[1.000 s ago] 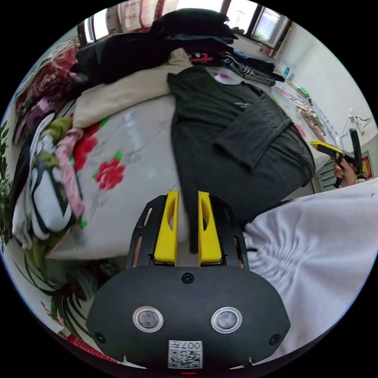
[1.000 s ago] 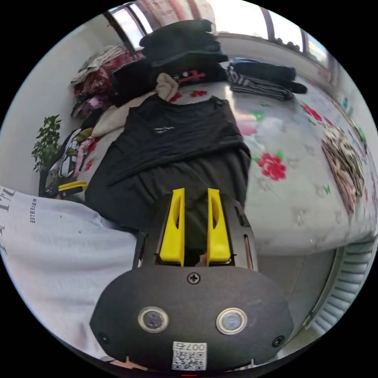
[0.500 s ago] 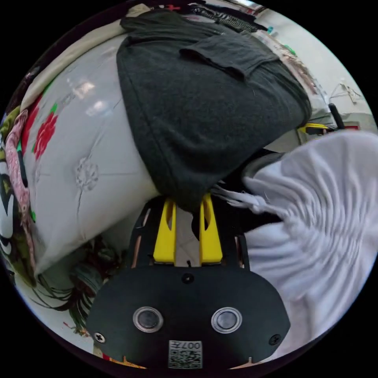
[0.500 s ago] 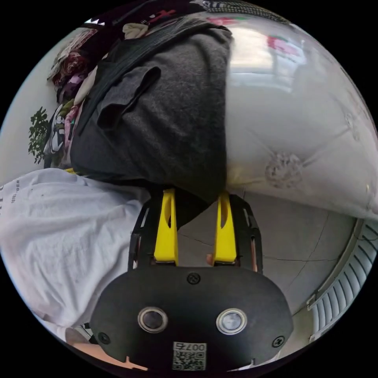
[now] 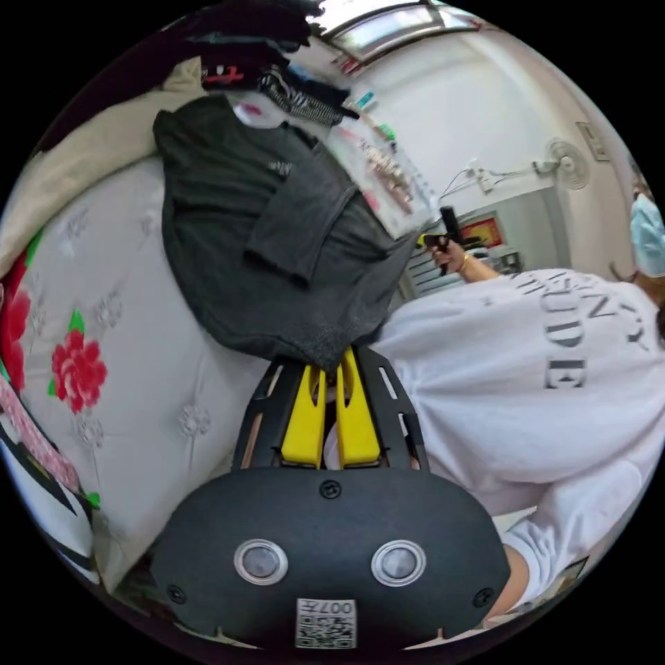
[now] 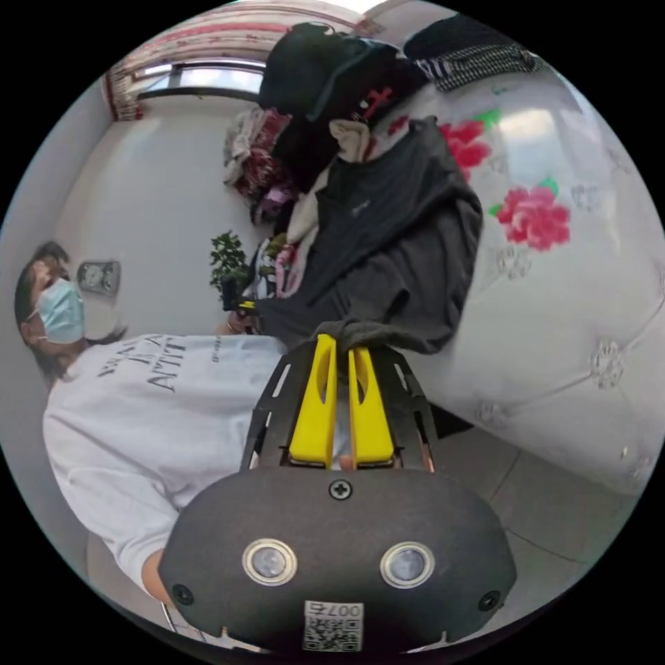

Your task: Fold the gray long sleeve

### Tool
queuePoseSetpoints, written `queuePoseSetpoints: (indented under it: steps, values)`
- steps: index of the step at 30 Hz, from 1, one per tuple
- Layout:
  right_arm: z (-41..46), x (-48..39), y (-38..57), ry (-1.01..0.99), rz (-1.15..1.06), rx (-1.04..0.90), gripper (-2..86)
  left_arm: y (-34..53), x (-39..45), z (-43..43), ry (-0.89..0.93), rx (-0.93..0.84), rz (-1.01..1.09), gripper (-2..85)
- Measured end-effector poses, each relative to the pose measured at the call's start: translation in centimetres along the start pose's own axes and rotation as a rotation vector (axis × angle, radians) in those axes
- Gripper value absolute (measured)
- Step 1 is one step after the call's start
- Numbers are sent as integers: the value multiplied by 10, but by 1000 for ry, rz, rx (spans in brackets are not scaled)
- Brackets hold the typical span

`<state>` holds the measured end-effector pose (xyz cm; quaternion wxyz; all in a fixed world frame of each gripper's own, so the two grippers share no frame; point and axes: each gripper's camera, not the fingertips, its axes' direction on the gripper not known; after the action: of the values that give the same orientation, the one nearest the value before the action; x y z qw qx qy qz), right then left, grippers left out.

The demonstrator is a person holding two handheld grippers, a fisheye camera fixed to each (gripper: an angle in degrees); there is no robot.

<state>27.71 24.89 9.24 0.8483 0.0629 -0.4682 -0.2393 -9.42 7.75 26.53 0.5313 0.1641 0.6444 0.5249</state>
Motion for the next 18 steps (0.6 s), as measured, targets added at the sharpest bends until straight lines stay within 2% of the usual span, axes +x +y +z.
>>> queuePoseSetpoints:
  steps: [4,6,7,8,11,15,18]
  values:
    - [-53,3,-67,-47,8,277,15,-39,-46,-62,59,300,-68,2]
    - [-69,11,-90,-29,72,472,22,-62,-88,-82,41,520,-258,36]
    - [-73,16,-100,9,115,566,26,-65,-97,-84,26,566,-315,44]
    - [-71,21,-109,53,165,591,31,-70,-110,-86,-4,648,-407,62]
    - [-52,23,-122,174,196,509,44,-80,-117,-81,-148,625,-516,81]
    - [-22,19,-123,421,152,362,58,-81,-106,-58,-325,471,-478,88]
    - [-1,19,-127,557,145,253,69,-81,-108,-36,-372,361,-502,104]
